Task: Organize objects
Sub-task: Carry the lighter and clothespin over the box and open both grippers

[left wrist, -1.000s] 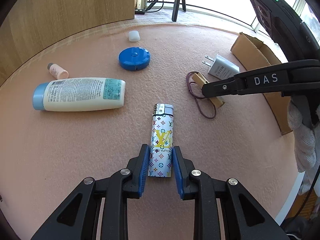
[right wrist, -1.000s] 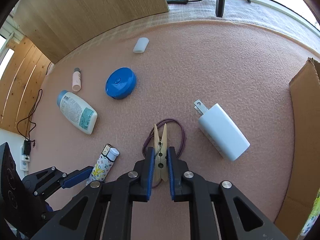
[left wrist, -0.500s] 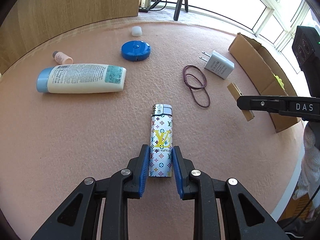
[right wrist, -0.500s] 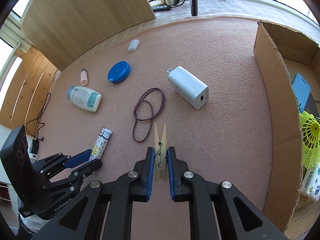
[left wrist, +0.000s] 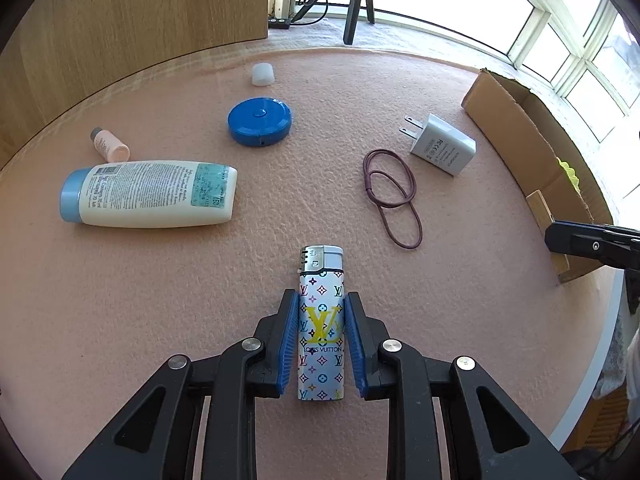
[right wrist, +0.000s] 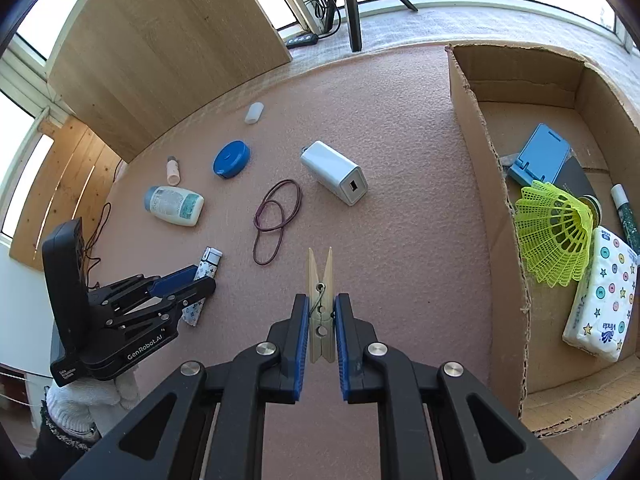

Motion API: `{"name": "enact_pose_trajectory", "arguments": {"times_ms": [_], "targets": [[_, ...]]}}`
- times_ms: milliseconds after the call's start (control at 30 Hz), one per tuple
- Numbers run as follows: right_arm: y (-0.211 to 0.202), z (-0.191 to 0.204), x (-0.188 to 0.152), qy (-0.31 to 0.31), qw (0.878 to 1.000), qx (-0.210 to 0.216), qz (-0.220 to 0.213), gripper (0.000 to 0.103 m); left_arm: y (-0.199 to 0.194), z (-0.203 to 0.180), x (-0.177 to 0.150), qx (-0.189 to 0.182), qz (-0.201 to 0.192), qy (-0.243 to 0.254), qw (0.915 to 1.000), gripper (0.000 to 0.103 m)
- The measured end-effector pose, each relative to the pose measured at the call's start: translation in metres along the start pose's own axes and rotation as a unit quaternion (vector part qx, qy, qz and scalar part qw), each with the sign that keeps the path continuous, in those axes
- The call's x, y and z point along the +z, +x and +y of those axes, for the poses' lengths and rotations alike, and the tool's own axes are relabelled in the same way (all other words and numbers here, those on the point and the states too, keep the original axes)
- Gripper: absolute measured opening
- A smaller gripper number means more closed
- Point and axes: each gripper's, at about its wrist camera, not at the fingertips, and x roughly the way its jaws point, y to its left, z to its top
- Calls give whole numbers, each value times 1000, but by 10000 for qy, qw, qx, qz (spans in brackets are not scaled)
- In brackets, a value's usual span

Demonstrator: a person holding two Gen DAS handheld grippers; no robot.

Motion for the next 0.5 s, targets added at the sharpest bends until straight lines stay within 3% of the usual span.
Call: {"name": "enact_pose_trajectory", "arguments": {"times_ms": [200, 500], "targets": [[-30, -17, -1, 137, 9995, -3, -285, 12, -14, -12, 8, -125, -155, 47, 9998, 25], [-77, -54, -9, 361, 9963, -332, -699, 12, -31, -57, 45, -455, -497, 448, 9967, 25]]}}
